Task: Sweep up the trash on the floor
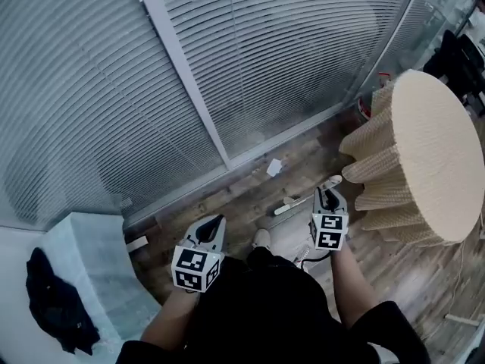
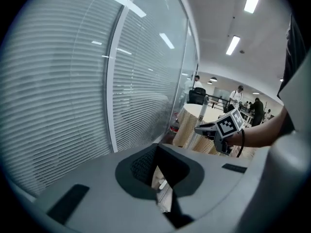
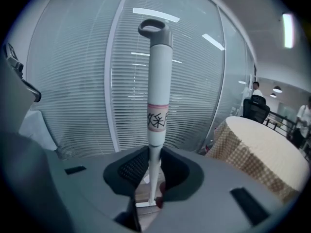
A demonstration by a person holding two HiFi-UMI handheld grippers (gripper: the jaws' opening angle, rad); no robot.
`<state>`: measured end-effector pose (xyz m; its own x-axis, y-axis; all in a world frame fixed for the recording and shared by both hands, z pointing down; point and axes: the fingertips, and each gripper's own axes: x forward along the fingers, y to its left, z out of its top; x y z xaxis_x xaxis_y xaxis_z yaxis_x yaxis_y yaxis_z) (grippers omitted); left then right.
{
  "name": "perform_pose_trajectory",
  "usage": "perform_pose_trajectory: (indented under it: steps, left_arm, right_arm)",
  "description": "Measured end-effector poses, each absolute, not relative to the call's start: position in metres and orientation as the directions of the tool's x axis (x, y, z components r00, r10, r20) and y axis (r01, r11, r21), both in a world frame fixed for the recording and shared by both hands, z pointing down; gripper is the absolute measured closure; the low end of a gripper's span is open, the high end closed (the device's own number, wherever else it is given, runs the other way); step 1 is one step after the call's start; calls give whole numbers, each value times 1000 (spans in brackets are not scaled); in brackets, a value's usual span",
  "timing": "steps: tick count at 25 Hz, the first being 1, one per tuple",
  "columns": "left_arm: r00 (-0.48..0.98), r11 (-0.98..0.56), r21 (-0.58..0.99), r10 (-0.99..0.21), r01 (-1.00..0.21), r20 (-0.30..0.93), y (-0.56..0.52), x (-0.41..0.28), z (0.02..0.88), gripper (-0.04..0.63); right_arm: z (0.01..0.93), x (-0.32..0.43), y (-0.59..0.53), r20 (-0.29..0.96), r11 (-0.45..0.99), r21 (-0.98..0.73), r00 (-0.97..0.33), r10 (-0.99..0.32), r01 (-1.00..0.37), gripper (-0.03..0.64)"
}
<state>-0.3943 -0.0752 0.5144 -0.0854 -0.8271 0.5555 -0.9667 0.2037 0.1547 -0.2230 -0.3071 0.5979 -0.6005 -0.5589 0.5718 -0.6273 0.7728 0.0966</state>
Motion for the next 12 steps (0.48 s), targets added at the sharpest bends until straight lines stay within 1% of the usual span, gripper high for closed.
perform_pose_trajectory:
  steps: [3, 8, 12]
  left_arm:
    - [-27, 155, 181, -826, -971, 563, -96, -407, 518, 600]
    - [109, 2, 192, -813, -981, 571, -137, -426, 529, 600]
    - [255, -170, 198, -777, -965, 575, -164, -440, 528, 600]
  right_arm:
    - [599, -240, -314, 573, 757, 108, -582, -576, -644, 529]
    - [619, -268, -329, 577, 725, 129, -543, -610, -677, 529]
    - [651, -263, -329, 659, 639, 132, -415, -628, -758, 528]
